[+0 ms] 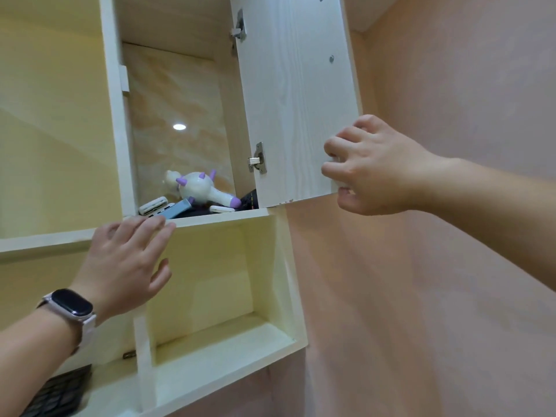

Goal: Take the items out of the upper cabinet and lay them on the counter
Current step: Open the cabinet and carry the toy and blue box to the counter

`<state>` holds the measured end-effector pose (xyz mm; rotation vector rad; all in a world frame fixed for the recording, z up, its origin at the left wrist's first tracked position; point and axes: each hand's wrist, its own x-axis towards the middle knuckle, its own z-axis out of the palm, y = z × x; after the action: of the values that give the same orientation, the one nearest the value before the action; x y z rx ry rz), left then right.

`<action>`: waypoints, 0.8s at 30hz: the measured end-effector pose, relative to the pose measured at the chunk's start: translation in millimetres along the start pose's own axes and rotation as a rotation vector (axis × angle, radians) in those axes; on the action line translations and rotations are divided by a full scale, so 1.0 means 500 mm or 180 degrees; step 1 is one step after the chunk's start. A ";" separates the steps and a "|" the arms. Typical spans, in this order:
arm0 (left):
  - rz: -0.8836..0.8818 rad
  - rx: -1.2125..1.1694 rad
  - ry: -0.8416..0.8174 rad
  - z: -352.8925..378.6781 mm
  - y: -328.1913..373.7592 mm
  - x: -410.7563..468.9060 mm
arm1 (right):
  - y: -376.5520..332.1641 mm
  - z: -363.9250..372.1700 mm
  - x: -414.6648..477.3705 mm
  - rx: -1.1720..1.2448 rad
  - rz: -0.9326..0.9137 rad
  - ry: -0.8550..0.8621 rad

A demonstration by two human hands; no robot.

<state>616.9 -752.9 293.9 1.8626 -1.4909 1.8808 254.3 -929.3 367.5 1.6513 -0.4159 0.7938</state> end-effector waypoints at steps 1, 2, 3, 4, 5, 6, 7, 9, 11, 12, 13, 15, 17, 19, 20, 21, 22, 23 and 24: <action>0.0013 -0.0007 0.0040 0.000 -0.001 0.001 | -0.012 0.000 0.007 0.0024 0.0039 0.0058; 0.0025 -0.0011 0.0073 0.000 -0.002 0.003 | -0.026 0.001 0.014 0.0075 0.0078 0.0128; 0.0028 -0.0021 0.0100 0.000 -0.004 0.006 | -0.042 0.004 0.023 0.0152 0.0108 0.0207; 0.0016 -0.0033 0.0115 0.000 -0.005 0.010 | -0.058 0.008 0.035 0.0264 0.0133 0.0274; -0.0005 -0.0041 0.0131 -0.001 -0.006 0.014 | -0.075 0.014 0.048 0.0419 0.0154 0.0308; -0.0029 -0.0043 0.0149 -0.002 -0.007 0.020 | -0.093 0.022 0.063 0.0582 0.0179 0.0322; -0.0053 -0.0051 0.0170 -0.004 -0.008 0.028 | -0.109 0.031 0.079 0.0748 0.0220 0.0330; -0.0066 -0.0138 0.0224 -0.011 -0.013 0.052 | -0.141 0.048 0.114 0.1197 0.0336 0.0345; 0.0015 -0.0301 0.0200 -0.018 -0.019 0.084 | -0.169 0.062 0.153 0.1773 0.0515 0.0309; 0.0078 -0.0394 0.0088 -0.021 -0.021 0.102 | -0.179 0.068 0.174 0.2059 0.0663 0.0237; 0.0148 -0.0481 -0.0044 -0.021 -0.024 0.119 | -0.188 0.079 0.195 0.2331 0.0796 0.0179; 0.0180 -0.0549 -0.0218 -0.021 -0.026 0.154 | -0.200 0.097 0.242 0.2831 0.1010 0.0021; 0.0063 -0.0547 -0.0350 -0.023 -0.027 0.188 | -0.205 0.119 0.293 0.3209 0.1164 -0.0172; -0.0117 -0.0519 -0.0681 -0.014 -0.027 0.222 | -0.209 0.146 0.334 0.3508 0.1236 -0.0332; -0.0213 -0.0425 -0.0893 -0.012 -0.028 0.243 | -0.210 0.163 0.357 0.3605 0.1233 -0.0385; -0.0273 -0.0368 -0.1050 -0.014 -0.029 0.251 | -0.217 0.169 0.372 0.3643 0.1179 -0.0481; -0.0321 -0.0293 -0.1209 -0.012 -0.029 0.259 | -0.224 0.178 0.387 0.3695 0.1111 -0.0598; -0.0360 -0.0213 -0.1338 -0.006 -0.029 0.266 | -0.230 0.190 0.401 0.3779 0.1067 -0.0672; -0.0398 -0.0124 -0.1496 0.001 -0.028 0.275 | -0.233 0.200 0.414 0.3842 0.1039 -0.0745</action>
<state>592.7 -819.7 412.2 2.4319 -1.4629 1.4100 503.8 -966.3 421.0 2.8633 -0.3893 1.2150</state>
